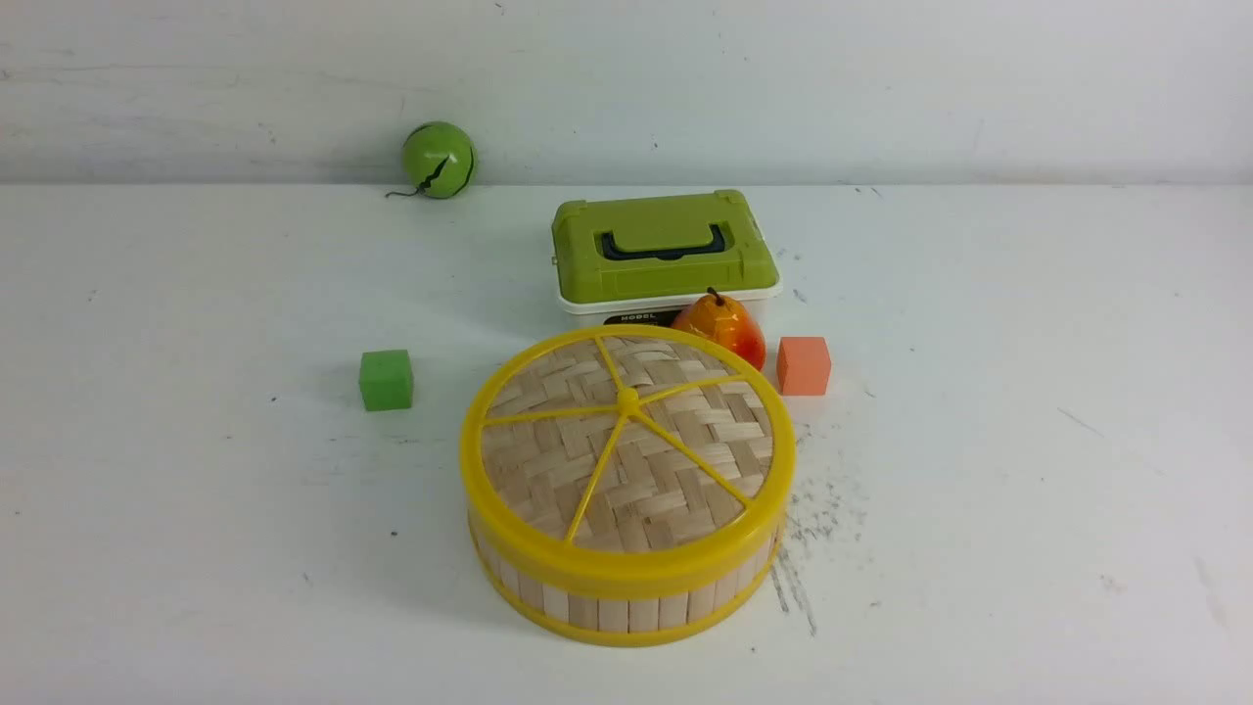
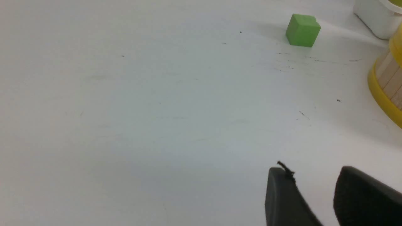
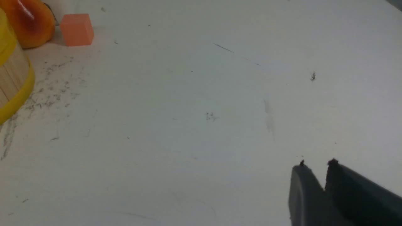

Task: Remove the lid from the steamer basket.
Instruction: Use the right arm to lift the lid of the steamer

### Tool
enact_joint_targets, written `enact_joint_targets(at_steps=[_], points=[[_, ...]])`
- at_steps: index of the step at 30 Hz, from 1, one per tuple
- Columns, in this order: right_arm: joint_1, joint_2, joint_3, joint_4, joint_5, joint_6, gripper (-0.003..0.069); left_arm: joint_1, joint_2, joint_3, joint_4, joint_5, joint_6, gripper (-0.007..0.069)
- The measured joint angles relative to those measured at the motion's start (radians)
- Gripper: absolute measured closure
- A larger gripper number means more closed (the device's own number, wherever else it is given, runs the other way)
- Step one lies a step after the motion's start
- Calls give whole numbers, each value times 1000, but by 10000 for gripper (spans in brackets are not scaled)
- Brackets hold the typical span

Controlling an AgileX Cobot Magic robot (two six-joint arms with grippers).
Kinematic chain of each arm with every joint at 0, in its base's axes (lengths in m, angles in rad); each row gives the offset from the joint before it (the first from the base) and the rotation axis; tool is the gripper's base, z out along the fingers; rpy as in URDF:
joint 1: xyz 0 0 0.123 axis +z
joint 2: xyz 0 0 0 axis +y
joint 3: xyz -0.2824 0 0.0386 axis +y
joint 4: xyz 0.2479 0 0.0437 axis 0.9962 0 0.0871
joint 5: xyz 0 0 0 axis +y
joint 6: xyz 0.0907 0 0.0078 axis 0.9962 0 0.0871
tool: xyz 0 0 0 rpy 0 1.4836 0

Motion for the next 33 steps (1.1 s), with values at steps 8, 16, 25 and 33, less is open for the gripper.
enact_joint_targets(at_steps=[8,16,25,33], points=[[0,0,0,0,0,0,545,0,0,0,0,0,0,385],[0,0,0,0,0,0,533,0,0,0,0,0,0,385],[0,0,0,0,0,0,522,0,0,0,0,0,0,385],[0,0,0,0,0,0,513,0,0,0,0,0,0,385]])
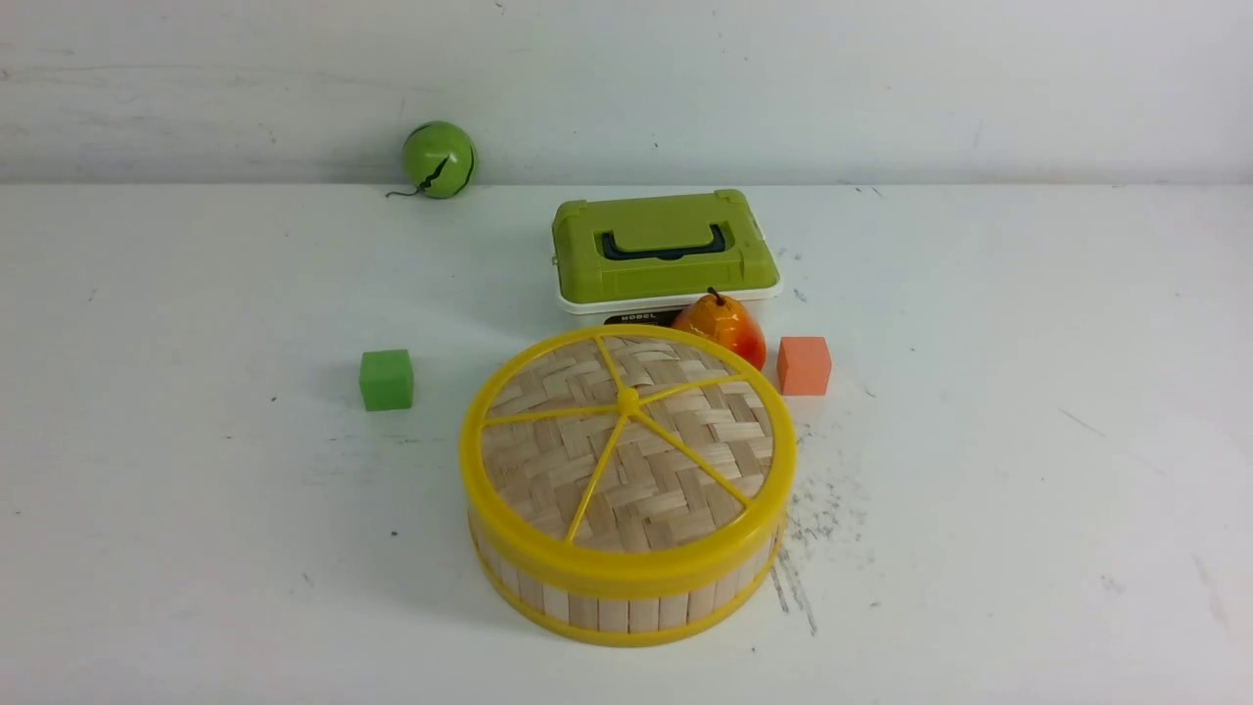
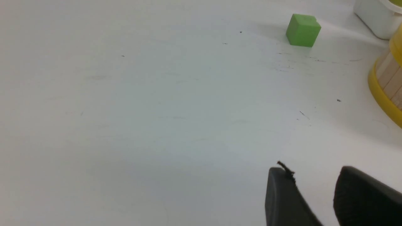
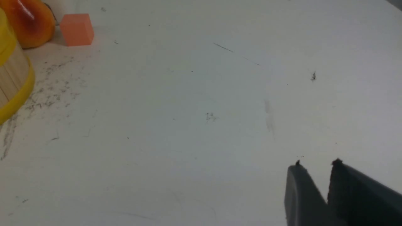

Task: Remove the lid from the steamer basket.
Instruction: Use the right arm to lift the lid of the steamer

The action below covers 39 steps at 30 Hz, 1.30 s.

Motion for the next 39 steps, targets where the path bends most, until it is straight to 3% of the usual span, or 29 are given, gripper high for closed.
enact_joint_targets(at_steps=[26,30,36,37,39], points=[[0,0,0,11,0,0,482,0,0,0,0,0,0,385],[0,0,0,119,0,0,475,0,0,0,0,0,0,385],[0,0,6,684,26,120,468,0,0,0,0,0,0,385],[0,0,7,704,27,125,467,0,0,0,0,0,0,385],[0,0,8,905,24,150,463,0,0,0,0,0,0,385]])
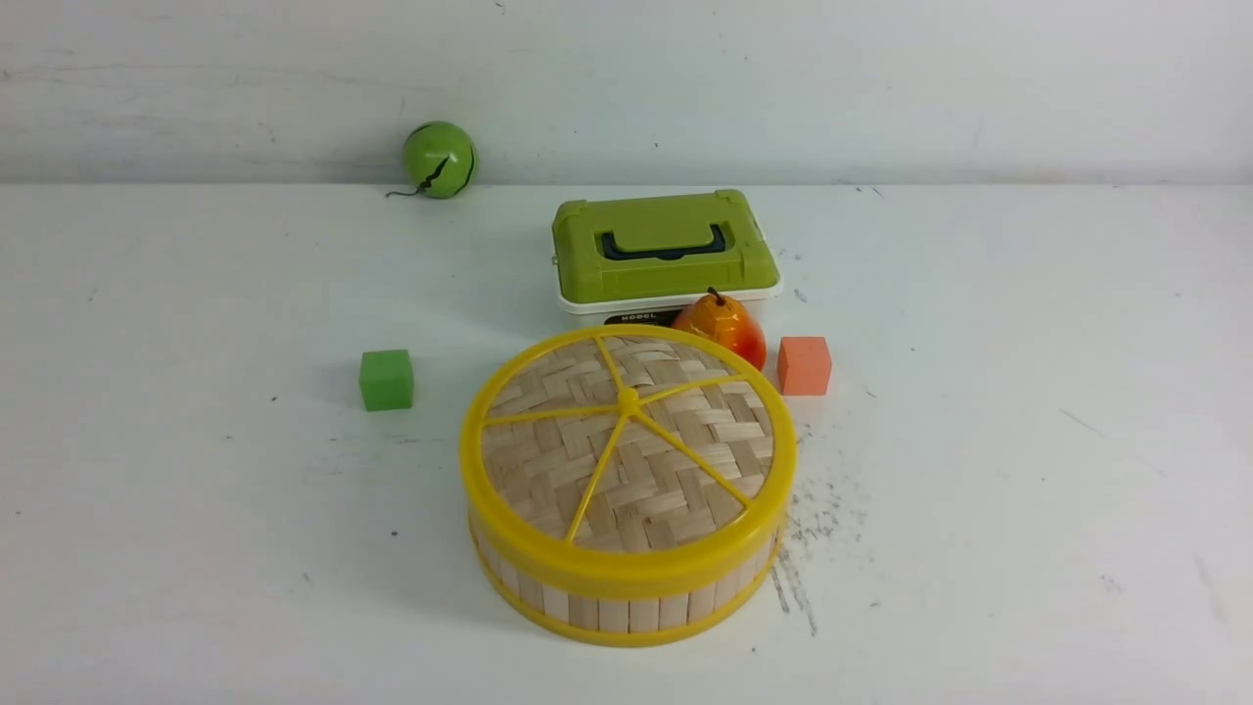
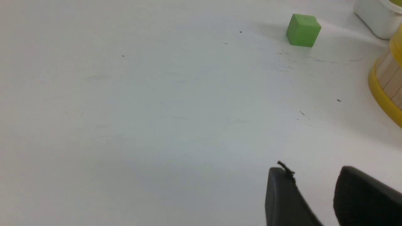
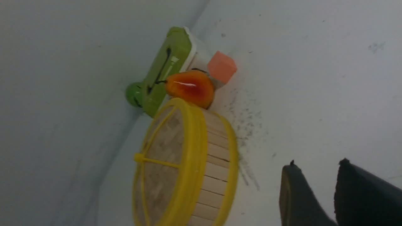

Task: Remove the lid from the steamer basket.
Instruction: Use the right arm to lift the lid of the steamer

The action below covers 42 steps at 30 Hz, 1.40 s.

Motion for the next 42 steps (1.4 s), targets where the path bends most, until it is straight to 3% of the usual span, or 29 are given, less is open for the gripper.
enact_joint_targets(at_steps=[4,6,13,18,23,27,32,40,42], points=[[0,0,0,105,-24,-54,460,0,0,0,0,0,0,385],[0,0,0,123,-47,-154,456,0,0,0,0,0,0,385],[0,0,-3,140,-31,-296,450,0,0,0,0,0,0,385],[0,32,-169,95,73,-482,482,0,0,0,0,0,0,385],[1,356,-527,-171,320,-594,666,0,0,0,0,0,0,385],[9,573,-767,-340,511,-606,681,0,0,0,0,0,0,385],[40,825,-1002,-464,680,-608,681,0,0,0,0,0,0,385],[296,1200,-1336,-617,835,-596,670,0,0,0,0,0,0,385],[384,1299,-1422,-706,840,-549,670,0,0,0,0,0,0,385]])
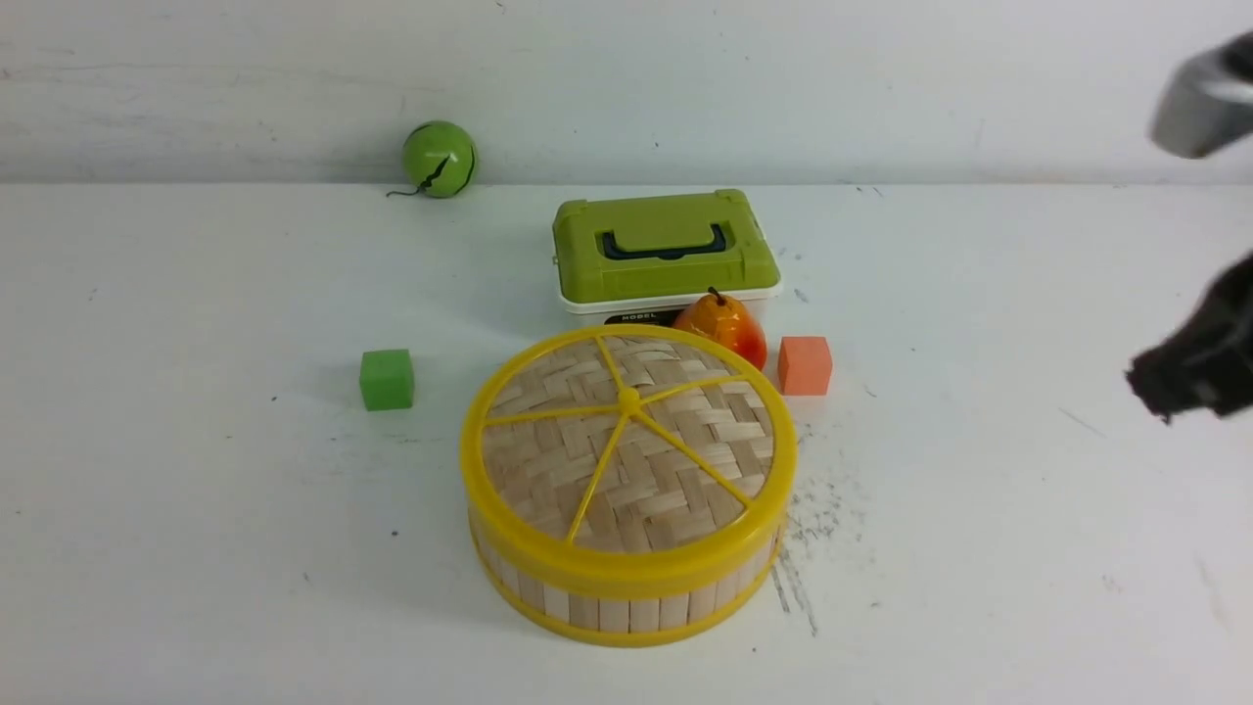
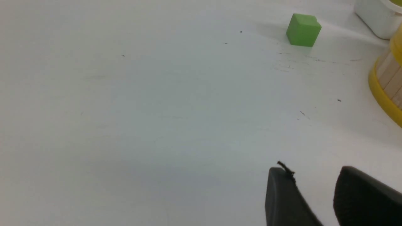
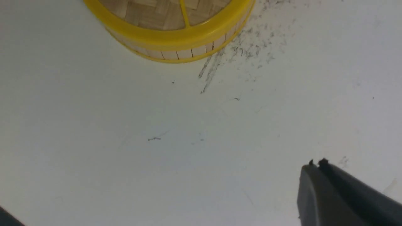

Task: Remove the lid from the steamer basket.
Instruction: Use the right arm to lift the lid of the steamer

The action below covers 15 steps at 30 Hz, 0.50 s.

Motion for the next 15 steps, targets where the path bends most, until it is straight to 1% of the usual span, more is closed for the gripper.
enact_joint_targets(at_steps=[1,2,3,6,7,10,12,13,14,15], points=[[53,52,-46,-36,0,33,670,0,0,0,0,0,0,385],[60,61,-54,-49,0,43,670,0,0,0,0,0,0,385],[107,121,-107,-90,0,79,670,0,0,0,0,0,0,385],[187,268,-240,-142,1,142,662,0,0,0,0,0,0,385],[191,268,-248,-144,1,142,662,0,0,0,0,0,0,385],[235,421,-372,-147,0,161,636,0,0,0,0,0,0,385],[255,501,-440,-146,0,161,598,0,0,0,0,0,0,385],[264,544,-476,-146,0,162,562,0,0,0,0,0,0,385],[267,561,-490,-145,0,162,548,0,0,0,0,0,0,385],[281,634,-546,-142,0,164,486,0,0,0,0,0,0,385]])
